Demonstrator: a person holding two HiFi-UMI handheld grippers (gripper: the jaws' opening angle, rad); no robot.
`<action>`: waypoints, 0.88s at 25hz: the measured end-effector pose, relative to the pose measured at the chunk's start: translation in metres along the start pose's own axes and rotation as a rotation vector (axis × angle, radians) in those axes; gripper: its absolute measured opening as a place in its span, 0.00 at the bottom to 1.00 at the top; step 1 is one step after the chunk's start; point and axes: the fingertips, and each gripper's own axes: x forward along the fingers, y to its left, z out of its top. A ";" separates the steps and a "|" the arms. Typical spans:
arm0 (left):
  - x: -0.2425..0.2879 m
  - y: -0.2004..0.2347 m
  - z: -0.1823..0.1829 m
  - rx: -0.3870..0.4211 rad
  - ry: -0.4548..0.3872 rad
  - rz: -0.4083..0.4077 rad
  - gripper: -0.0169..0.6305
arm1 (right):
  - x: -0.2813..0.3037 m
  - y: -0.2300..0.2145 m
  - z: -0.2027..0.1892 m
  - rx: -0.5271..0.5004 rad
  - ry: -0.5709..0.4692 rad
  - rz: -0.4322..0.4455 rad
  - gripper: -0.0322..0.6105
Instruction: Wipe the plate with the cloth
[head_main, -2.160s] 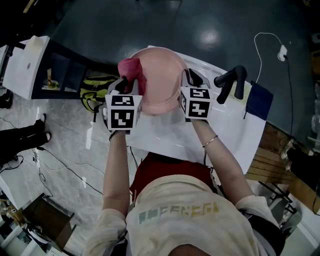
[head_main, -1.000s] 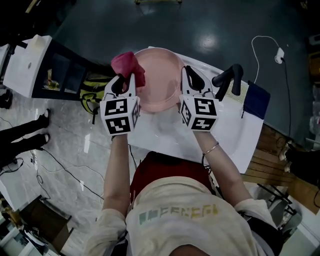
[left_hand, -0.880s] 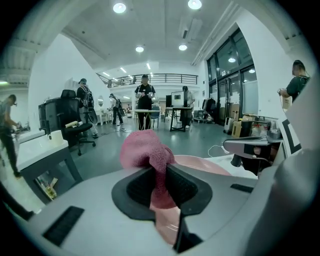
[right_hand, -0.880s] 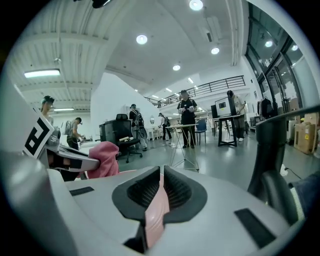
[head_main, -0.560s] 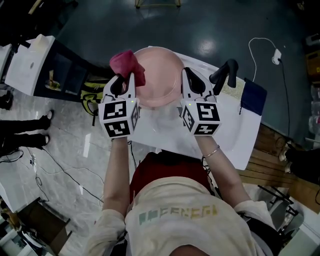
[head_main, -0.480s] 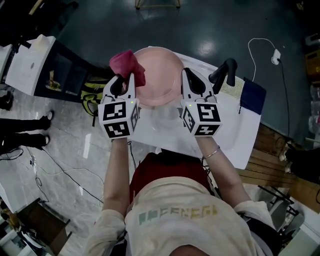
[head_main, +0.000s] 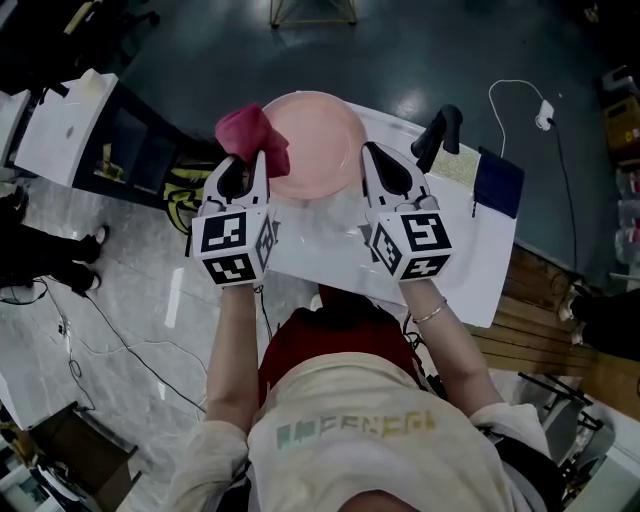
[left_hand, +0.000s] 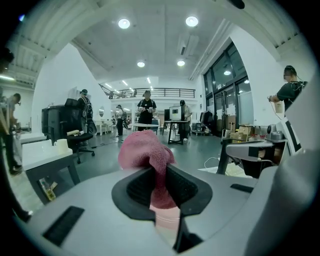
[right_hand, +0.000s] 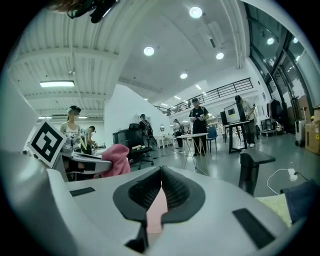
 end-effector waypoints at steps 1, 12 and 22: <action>-0.004 -0.001 0.000 0.001 -0.004 0.002 0.13 | -0.004 0.002 0.001 -0.001 -0.002 0.008 0.11; -0.051 -0.007 -0.007 0.001 -0.026 -0.011 0.13 | -0.045 0.040 -0.001 -0.037 0.011 0.064 0.11; -0.093 -0.017 -0.011 -0.006 -0.048 -0.033 0.13 | -0.081 0.061 -0.002 -0.050 0.003 0.070 0.11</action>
